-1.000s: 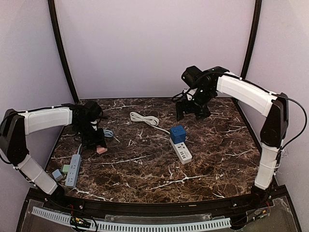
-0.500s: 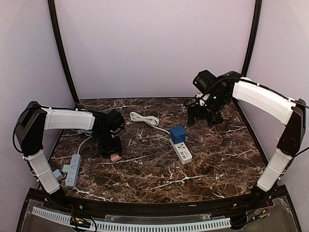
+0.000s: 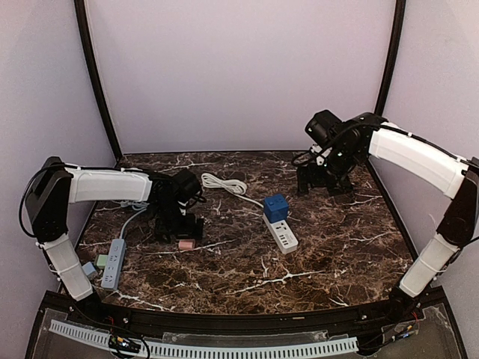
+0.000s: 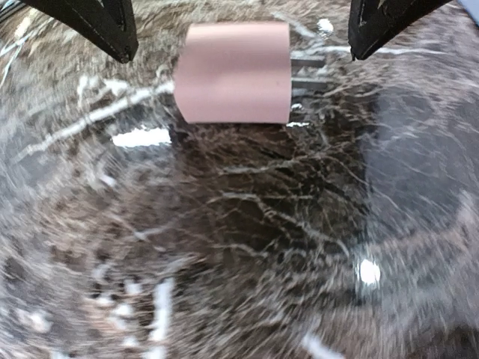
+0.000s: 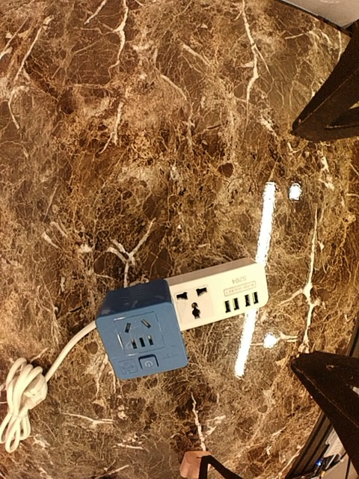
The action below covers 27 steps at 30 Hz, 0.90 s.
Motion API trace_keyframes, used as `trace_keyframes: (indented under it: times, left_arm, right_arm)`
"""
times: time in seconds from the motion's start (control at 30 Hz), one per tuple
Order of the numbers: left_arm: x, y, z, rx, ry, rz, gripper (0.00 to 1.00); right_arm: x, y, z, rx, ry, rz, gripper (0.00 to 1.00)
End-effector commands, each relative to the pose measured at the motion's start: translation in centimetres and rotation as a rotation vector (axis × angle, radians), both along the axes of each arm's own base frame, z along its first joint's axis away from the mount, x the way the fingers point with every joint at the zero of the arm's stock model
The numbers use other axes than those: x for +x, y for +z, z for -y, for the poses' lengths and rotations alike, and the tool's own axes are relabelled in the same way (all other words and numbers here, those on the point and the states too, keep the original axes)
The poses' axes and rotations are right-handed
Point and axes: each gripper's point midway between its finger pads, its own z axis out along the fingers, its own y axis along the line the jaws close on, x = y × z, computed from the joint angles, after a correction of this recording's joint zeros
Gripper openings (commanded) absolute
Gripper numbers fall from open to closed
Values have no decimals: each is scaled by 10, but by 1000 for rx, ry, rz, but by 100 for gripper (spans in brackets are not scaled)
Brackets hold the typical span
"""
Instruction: Insert the plug
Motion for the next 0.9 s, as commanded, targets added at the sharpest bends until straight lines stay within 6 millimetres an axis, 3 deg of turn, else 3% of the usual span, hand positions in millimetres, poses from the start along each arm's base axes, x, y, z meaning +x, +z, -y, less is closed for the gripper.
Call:
trace_keyframes:
  times: [0.0, 0.13, 0.33, 0.47, 0.63, 0.87]
  left_arm:
    - [2, 42, -9, 51, -227, 70, 99]
    - [1, 44, -19, 112, -375, 83, 95]
    - [-15, 47, 11, -46, -664, 35, 93]
    - [-13, 49, 17, -56, -839, 42, 94]
    - [-6, 35, 12, 14, -987, 45, 94]
    - [-3, 37, 6, 68, -1275, 181, 95]
  right_arm:
    - [2, 6, 6, 7, -24, 33, 97]
    - [1, 6, 6, 11, -25, 35, 97]
    - [-4, 6, 8, 21, -27, 32, 97]
    - [-9, 8, 10, 28, -23, 29, 98]
    - [-19, 9, 19, 23, -38, 25, 98]
    - [-33, 9, 29, 28, -57, 15, 98]
